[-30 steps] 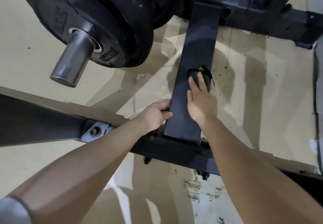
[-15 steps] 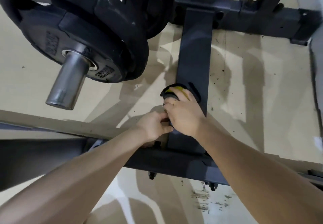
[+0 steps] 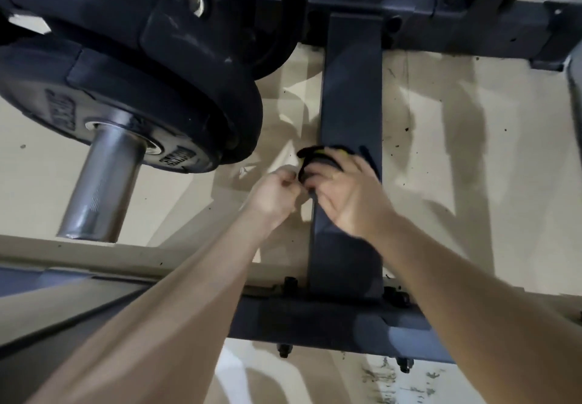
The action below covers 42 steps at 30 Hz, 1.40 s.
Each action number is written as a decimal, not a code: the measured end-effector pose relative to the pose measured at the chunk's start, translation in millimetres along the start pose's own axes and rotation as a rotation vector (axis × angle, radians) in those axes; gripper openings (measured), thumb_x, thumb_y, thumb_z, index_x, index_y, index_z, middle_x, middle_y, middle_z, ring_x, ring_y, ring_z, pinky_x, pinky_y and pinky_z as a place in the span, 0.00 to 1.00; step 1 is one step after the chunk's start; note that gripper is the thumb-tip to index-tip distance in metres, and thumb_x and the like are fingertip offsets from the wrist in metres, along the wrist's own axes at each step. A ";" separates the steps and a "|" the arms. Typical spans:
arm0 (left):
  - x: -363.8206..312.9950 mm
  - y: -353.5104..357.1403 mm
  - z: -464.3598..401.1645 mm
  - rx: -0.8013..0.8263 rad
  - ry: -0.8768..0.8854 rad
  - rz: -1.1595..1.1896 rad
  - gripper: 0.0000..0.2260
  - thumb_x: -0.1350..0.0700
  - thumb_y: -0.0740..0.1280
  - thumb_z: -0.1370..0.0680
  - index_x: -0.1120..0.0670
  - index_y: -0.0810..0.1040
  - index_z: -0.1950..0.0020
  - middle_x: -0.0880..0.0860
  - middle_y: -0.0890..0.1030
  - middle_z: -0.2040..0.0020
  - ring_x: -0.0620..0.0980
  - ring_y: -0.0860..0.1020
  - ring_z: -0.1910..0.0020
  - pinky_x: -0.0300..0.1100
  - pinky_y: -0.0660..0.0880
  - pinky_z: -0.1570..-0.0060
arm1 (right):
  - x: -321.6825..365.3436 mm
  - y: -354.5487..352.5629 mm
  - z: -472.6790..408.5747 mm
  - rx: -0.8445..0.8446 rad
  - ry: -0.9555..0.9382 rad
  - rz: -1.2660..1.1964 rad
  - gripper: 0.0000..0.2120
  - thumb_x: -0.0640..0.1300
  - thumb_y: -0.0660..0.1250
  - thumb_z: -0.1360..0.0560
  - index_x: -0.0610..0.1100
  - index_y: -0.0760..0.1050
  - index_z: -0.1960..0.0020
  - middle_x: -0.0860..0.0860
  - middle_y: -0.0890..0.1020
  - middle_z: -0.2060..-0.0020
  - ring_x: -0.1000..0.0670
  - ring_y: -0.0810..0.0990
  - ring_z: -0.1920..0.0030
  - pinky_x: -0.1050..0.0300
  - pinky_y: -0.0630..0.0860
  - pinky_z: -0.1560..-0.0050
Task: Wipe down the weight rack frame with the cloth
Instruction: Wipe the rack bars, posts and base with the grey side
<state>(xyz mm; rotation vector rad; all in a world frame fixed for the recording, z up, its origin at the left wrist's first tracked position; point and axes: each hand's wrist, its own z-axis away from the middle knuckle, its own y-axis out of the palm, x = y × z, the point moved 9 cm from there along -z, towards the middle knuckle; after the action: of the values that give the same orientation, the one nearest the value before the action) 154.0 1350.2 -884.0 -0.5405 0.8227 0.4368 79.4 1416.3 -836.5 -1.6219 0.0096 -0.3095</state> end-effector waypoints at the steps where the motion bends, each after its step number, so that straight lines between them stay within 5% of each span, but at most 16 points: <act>1: 3.8 -3.2 -7.0 -0.047 -0.044 0.075 0.08 0.63 0.60 0.22 0.56 0.76 0.46 0.55 0.75 0.56 0.47 0.70 0.68 0.37 0.68 0.67 | -10.2 2.2 -15.3 0.044 0.018 -0.003 0.25 0.50 0.47 0.27 0.47 0.82 0.50 0.52 0.80 0.41 0.41 0.71 0.33 0.44 0.63 0.35; 5: -7.8 0.6 -30.4 -0.061 -0.052 0.036 0.14 0.61 0.59 0.22 0.60 0.72 0.36 0.54 0.76 0.52 0.53 0.73 0.62 0.45 0.73 0.62 | -56.4 5.0 -76.9 0.048 0.149 0.019 0.23 0.50 0.47 0.23 0.48 0.77 0.39 0.54 0.70 0.31 0.43 0.57 0.26 0.46 0.50 0.30; 7: -20.8 5.8 -37.8 -0.014 -0.027 0.002 0.13 0.62 0.59 0.21 0.58 0.71 0.36 0.54 0.75 0.51 0.52 0.72 0.63 0.39 0.71 0.67 | -61.1 8.4 -79.7 0.049 0.161 0.008 0.18 0.48 0.52 0.20 0.48 0.76 0.38 0.55 0.68 0.30 0.44 0.54 0.25 0.47 0.49 0.30; 11: -43.1 20.2 -40.6 0.052 0.154 -0.197 0.09 0.58 0.67 0.24 0.60 0.77 0.46 0.57 0.81 0.55 0.50 0.76 0.59 0.40 0.68 0.62 | -46.1 -2.1 -58.5 -0.011 -0.019 -0.092 0.23 0.51 0.47 0.27 0.48 0.80 0.49 0.54 0.76 0.37 0.41 0.62 0.29 0.50 0.53 0.35; 14: -43.2 19.9 -49.8 0.052 0.161 -0.193 0.09 0.58 0.71 0.26 0.58 0.80 0.47 0.54 0.82 0.52 0.50 0.79 0.53 0.40 0.73 0.53 | -76.7 6.3 -95.0 0.117 -0.023 -0.028 0.21 0.51 0.48 0.23 0.50 0.77 0.42 0.57 0.71 0.32 0.44 0.55 0.26 0.51 0.48 0.32; 16: -41.6 21.4 -53.5 0.090 0.137 -0.106 0.09 0.62 0.72 0.28 0.61 0.81 0.48 0.58 0.83 0.50 0.56 0.80 0.50 0.51 0.76 0.45 | -97.0 4.1 -119.6 0.114 0.061 -0.004 0.15 0.48 0.52 0.20 0.51 0.76 0.41 0.58 0.67 0.29 0.45 0.52 0.25 0.49 0.47 0.29; 18: -41.5 20.4 -52.8 0.102 0.133 -0.051 0.08 0.65 0.71 0.28 0.65 0.81 0.49 0.62 0.83 0.51 0.57 0.80 0.52 0.56 0.75 0.44 | -96.4 3.0 -117.3 0.082 0.115 -0.010 0.14 0.46 0.54 0.21 0.50 0.76 0.43 0.56 0.68 0.30 0.42 0.54 0.25 0.46 0.49 0.29; 22: -41.8 22.6 -50.9 0.136 0.152 -0.026 0.08 0.66 0.70 0.27 0.71 0.79 0.53 0.59 0.76 0.60 0.50 0.71 0.59 0.45 0.69 0.56 | -52.8 -2.4 -66.2 -0.045 -0.124 -0.067 0.17 0.47 0.53 0.26 0.47 0.80 0.51 0.50 0.79 0.41 0.37 0.70 0.34 0.46 0.61 0.39; 27: -37.2 23.8 -59.5 0.215 0.021 -0.023 0.11 0.63 0.75 0.31 0.63 0.82 0.50 0.63 0.83 0.51 0.60 0.80 0.52 0.57 0.74 0.46 | -97.6 2.1 -124.3 0.130 -0.058 -0.001 0.16 0.49 0.52 0.20 0.49 0.78 0.43 0.54 0.72 0.32 0.41 0.57 0.26 0.45 0.53 0.31; 30: -44.4 23.4 -74.1 0.168 0.034 -0.084 0.12 0.59 0.74 0.29 0.59 0.81 0.47 0.56 0.83 0.51 0.54 0.80 0.51 0.46 0.76 0.49 | -111.9 2.0 -148.0 0.077 0.083 0.024 0.19 0.49 0.50 0.20 0.48 0.78 0.45 0.53 0.71 0.32 0.41 0.55 0.25 0.44 0.53 0.28; 33: -70.4 10.7 -91.0 -0.040 0.128 0.056 0.21 0.61 0.71 0.26 0.59 0.71 0.34 0.51 0.74 0.44 0.48 0.73 0.44 0.35 0.69 0.49 | -98.2 5.6 -139.1 0.070 -0.064 0.029 0.25 0.51 0.45 0.24 0.43 0.80 0.49 0.49 0.78 0.39 0.36 0.63 0.29 0.40 0.59 0.32; 36: -76.3 13.0 -104.2 -0.067 0.135 0.094 0.25 0.61 0.69 0.24 0.56 0.67 0.28 0.53 0.72 0.36 0.49 0.72 0.38 0.35 0.66 0.43 | -125.4 11.6 -170.0 0.128 -0.066 0.045 0.26 0.53 0.45 0.23 0.45 0.80 0.47 0.49 0.79 0.39 0.37 0.69 0.33 0.39 0.62 0.32; 39: -73.2 17.8 -112.1 -0.050 0.147 0.138 0.21 0.59 0.70 0.25 0.53 0.73 0.32 0.53 0.78 0.40 0.44 0.78 0.48 0.34 0.73 0.47 | -155.4 0.8 -203.2 0.054 0.135 0.063 0.26 0.56 0.43 0.21 0.51 0.72 0.32 0.54 0.67 0.28 0.41 0.57 0.26 0.44 0.52 0.27; 42: -67.4 19.3 -119.1 -0.019 0.094 0.165 0.26 0.56 0.72 0.29 0.53 0.73 0.32 0.52 0.79 0.40 0.49 0.79 0.43 0.49 0.73 0.38 | -152.9 3.7 -192.9 0.084 0.192 0.059 0.19 0.53 0.48 0.18 0.55 0.66 0.29 0.58 0.59 0.25 0.45 0.48 0.24 0.49 0.48 0.26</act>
<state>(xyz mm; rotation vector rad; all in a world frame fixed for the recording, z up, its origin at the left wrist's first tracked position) 34.9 1282.8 -903.6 -0.5153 0.9579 0.5743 -106.5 1256.9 -861.4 -1.5010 0.1884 -0.4137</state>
